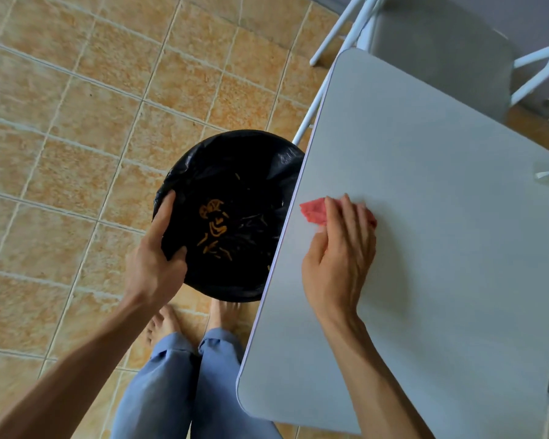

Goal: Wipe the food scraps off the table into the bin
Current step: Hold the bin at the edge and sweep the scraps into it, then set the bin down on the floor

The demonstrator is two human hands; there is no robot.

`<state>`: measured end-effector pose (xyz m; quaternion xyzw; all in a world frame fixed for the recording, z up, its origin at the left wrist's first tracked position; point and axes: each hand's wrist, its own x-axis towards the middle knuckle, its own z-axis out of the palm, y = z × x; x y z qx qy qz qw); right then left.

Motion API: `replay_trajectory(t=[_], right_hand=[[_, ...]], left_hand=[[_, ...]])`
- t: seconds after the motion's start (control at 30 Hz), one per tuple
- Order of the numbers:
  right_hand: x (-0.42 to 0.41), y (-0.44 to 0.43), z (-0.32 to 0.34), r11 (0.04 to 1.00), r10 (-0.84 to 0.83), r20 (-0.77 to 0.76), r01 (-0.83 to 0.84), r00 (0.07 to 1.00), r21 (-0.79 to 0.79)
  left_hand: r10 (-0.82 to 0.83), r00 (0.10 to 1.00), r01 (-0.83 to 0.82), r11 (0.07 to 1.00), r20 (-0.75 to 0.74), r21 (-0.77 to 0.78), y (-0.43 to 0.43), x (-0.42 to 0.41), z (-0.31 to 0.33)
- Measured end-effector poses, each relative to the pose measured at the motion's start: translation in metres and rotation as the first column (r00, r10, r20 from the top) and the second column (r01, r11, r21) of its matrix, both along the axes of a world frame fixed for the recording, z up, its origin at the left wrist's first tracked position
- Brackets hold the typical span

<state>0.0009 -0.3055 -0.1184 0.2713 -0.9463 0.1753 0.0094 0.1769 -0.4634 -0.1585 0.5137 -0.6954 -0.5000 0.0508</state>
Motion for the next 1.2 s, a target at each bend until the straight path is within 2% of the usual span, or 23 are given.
replay_trajectory(t=[0.1,0.2,0.3,0.4,0.5,0.6,0.93,1.1,1.2], right_hand=[[0.015,-0.022,0.009,0.996,0.062,-0.027,-0.064,0.998,-0.059],[0.031,-0.056,0.015,0.972,0.219,0.083,-0.210,0.972,-0.106],[0.031,-0.089,0.009,0.957,0.285,0.144,-0.289,0.948,0.007],[0.026,-0.118,-0.003,0.955,0.220,0.274,-0.265,0.936,0.137],[0.027,-0.140,-0.022,0.906,0.177,0.516,-0.344,0.838,0.248],[0.035,-0.159,-0.044,0.896,0.141,0.692,-0.388,0.708,0.214],[0.037,-0.184,-0.154,0.918,0.001,0.651,-0.259,0.759,0.300],[0.026,-0.179,-0.192,0.931,-0.078,0.598,-0.157,0.798,0.330],[0.025,-0.173,-0.204,0.933,-0.085,0.585,-0.141,0.807,0.330]], left_hand=[[0.035,0.999,-0.034,0.998,0.022,-0.044,-0.006,0.009,-0.003],[0.085,0.996,-0.084,0.995,0.027,-0.047,-0.016,0.024,0.001],[0.159,0.986,-0.159,0.987,0.050,-0.013,-0.032,0.045,0.001],[0.234,0.969,-0.237,0.971,0.074,0.039,-0.049,0.070,0.003],[0.316,0.942,-0.326,0.941,0.113,0.088,-0.062,0.092,0.005],[0.340,0.929,-0.353,0.932,0.144,0.078,-0.074,0.101,-0.007],[0.324,0.919,-0.356,0.927,0.226,0.119,-0.101,0.081,-0.128],[0.298,0.931,-0.328,0.936,0.209,0.126,-0.089,0.065,-0.165],[0.225,0.939,-0.260,0.960,0.259,0.108,-0.084,0.062,-0.177]])
